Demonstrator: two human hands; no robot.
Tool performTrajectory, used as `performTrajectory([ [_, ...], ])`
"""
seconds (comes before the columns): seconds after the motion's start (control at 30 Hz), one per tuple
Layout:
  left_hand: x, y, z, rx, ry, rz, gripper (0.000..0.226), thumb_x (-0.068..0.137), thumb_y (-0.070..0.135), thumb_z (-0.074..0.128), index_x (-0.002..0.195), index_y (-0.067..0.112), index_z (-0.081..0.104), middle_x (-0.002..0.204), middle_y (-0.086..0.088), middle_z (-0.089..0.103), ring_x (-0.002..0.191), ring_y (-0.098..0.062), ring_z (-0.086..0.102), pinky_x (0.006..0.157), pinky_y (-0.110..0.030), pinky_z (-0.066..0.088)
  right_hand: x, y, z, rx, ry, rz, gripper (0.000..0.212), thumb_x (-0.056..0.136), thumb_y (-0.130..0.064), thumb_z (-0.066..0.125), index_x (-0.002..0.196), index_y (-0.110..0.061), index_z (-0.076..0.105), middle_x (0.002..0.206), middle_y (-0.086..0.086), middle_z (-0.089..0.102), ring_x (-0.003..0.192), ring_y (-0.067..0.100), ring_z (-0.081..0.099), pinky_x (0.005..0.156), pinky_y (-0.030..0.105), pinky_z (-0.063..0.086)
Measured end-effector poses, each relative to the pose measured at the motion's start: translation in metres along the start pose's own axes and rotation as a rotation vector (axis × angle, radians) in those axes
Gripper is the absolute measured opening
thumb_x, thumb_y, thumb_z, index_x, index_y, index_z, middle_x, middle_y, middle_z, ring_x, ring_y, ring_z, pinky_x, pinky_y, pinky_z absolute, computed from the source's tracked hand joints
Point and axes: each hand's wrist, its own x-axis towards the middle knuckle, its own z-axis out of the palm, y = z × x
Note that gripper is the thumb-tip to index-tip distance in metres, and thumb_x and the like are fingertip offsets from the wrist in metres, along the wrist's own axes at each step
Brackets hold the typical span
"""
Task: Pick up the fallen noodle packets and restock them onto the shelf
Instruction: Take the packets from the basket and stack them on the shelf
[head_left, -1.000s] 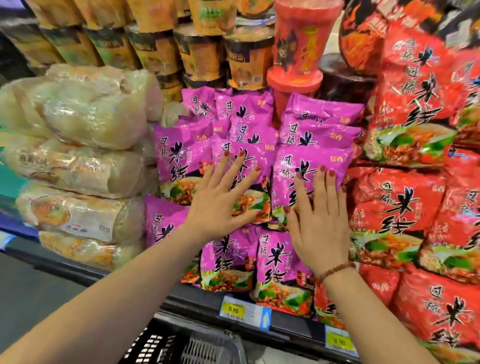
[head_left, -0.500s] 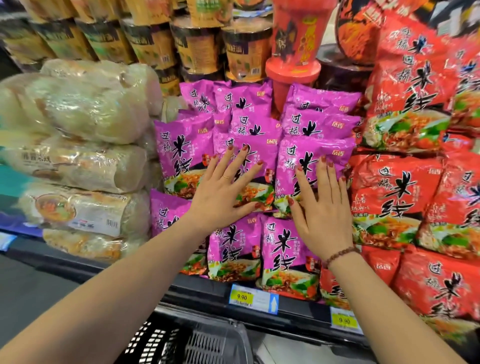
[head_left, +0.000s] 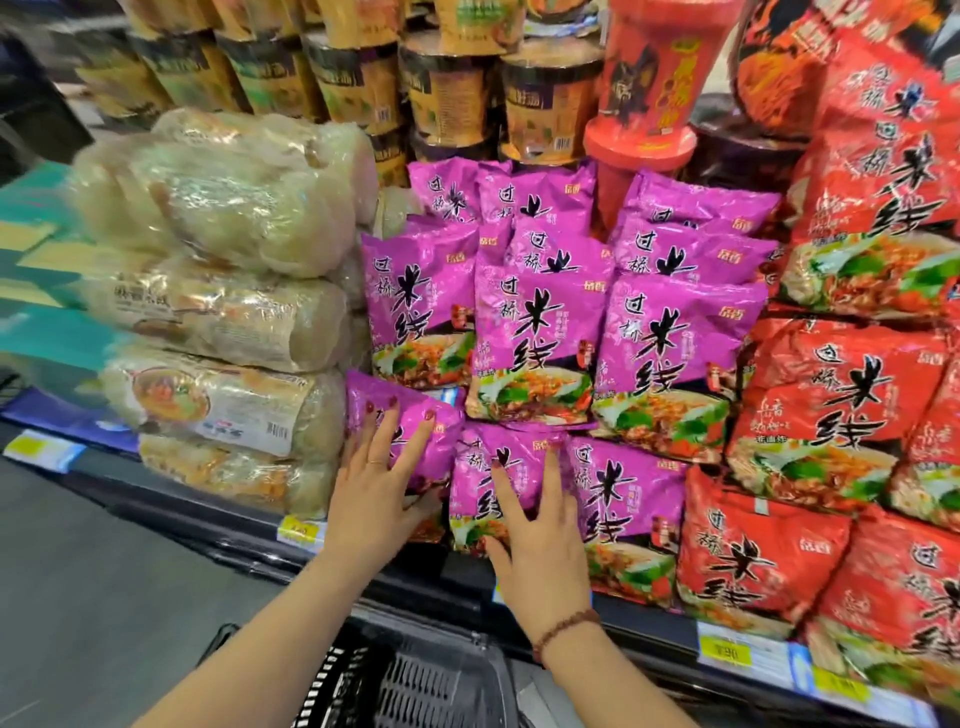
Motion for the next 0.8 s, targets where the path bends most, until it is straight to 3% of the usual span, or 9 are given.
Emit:
performTrajectory([
  [0.1, 0.006, -0.005, 0.002, 0.034, -0.026, 0.028, 0.079, 0.082, 0.061, 0.042, 0.152, 0.036, 0.016, 0.157, -0.014, 0.026, 0.14, -0.041, 0.03, 0.106, -0.057, 0.035, 0.0, -0.015, 0.009, -0.017, -0.037, 0.09, 0.098, 0.055, -0.042, 0.089, 0.141, -0.034, 0.043, 0.145, 0.025, 0.036, 0.1, 0.035, 0.054, 0.056, 0.041, 0.058],
  [0.2, 0.004, -0.005, -0.003, 0.023, -0.075, 0.025, 0.08, 0.083, 0.065, 0.038, 0.153, 0.037, 0.012, 0.16, -0.011, 0.021, 0.142, -0.041, 0.029, 0.108, -0.055, 0.034, -0.002, -0.017, 0.005, -0.055, -0.024, 0.091, 0.098, 0.054, -0.048, 0.088, 0.141, -0.033, 0.045, 0.141, 0.025, 0.042, 0.098, 0.034, 0.058, 0.061, 0.039, 0.058],
  [0.3, 0.006, 0.0, -0.019, -0.075, -0.043, 0.017, 0.078, 0.084, 0.066, 0.039, 0.153, 0.037, 0.019, 0.161, -0.006, 0.02, 0.145, -0.034, 0.025, 0.111, -0.046, 0.03, -0.001, -0.01, -0.012, -0.052, 0.111, 0.035, 0.087, 0.066, -0.051, 0.08, 0.143, -0.031, 0.044, 0.139, 0.021, 0.046, 0.109, 0.036, 0.056, 0.08, 0.045, 0.056],
  [0.4, 0.032, 0.012, -0.04, -0.207, 0.168, 0.077, 0.07, 0.088, 0.054, 0.048, 0.15, 0.026, 0.029, 0.159, -0.011, 0.023, 0.146, -0.032, 0.023, 0.115, -0.044, 0.023, 0.024, -0.011, -0.038, -0.062, 0.337, -0.107, 0.073, 0.079, -0.045, 0.069, 0.144, -0.026, 0.041, 0.147, 0.019, 0.037, 0.132, 0.037, 0.038, 0.105, 0.051, 0.037],
  [0.53, 0.103, 0.033, -0.069, -0.285, 0.289, 0.056, 0.067, 0.09, 0.046, 0.048, 0.151, 0.024, 0.03, 0.161, -0.012, 0.014, 0.148, -0.032, 0.015, 0.117, -0.045, 0.024, 0.098, -0.013, -0.078, -0.082, 0.454, -0.232, 0.069, 0.084, -0.042, 0.063, 0.146, -0.023, 0.039, 0.154, 0.018, 0.026, 0.142, 0.037, 0.024, 0.115, 0.052, 0.023],
  [0.63, 0.152, 0.039, -0.08, -0.225, 0.175, -0.074, 0.067, 0.094, 0.044, 0.049, 0.153, 0.038, 0.017, 0.164, -0.004, -0.004, 0.15, -0.028, 0.005, 0.112, -0.049, 0.029, 0.148, -0.007, -0.093, -0.215, 0.406, -0.269, 0.076, 0.082, -0.047, 0.064, 0.148, -0.022, 0.036, 0.155, 0.019, 0.025, 0.143, 0.039, 0.024, 0.115, 0.053, 0.02],
  [0.73, 0.17, 0.039, -0.07, -0.114, 0.054, -0.088, 0.064, 0.098, 0.045, 0.043, 0.152, 0.046, 0.009, 0.164, -0.003, -0.004, 0.149, -0.026, -0.01, 0.121, -0.048, 0.003, 0.163, 0.006, -0.091, -0.307, 0.296, -0.205, 0.079, 0.086, -0.063, 0.049, 0.152, -0.029, 0.022, 0.158, 0.019, 0.018, 0.145, 0.039, 0.019, 0.116, 0.051, 0.018],
  [0.8, 0.169, 0.04, -0.068, -0.114, 0.022, -0.041, 0.062, 0.099, 0.042, 0.043, 0.152, 0.046, 0.011, 0.164, 0.0, -0.001, 0.148, -0.025, -0.008, 0.12, -0.047, 0.001, 0.16, 0.011, -0.083, -0.313, 0.232, -0.113, 0.078, 0.089, -0.069, 0.033, 0.153, -0.033, 0.009, 0.159, 0.021, 0.011, 0.146, 0.038, 0.014, 0.117, 0.049, 0.014],
])
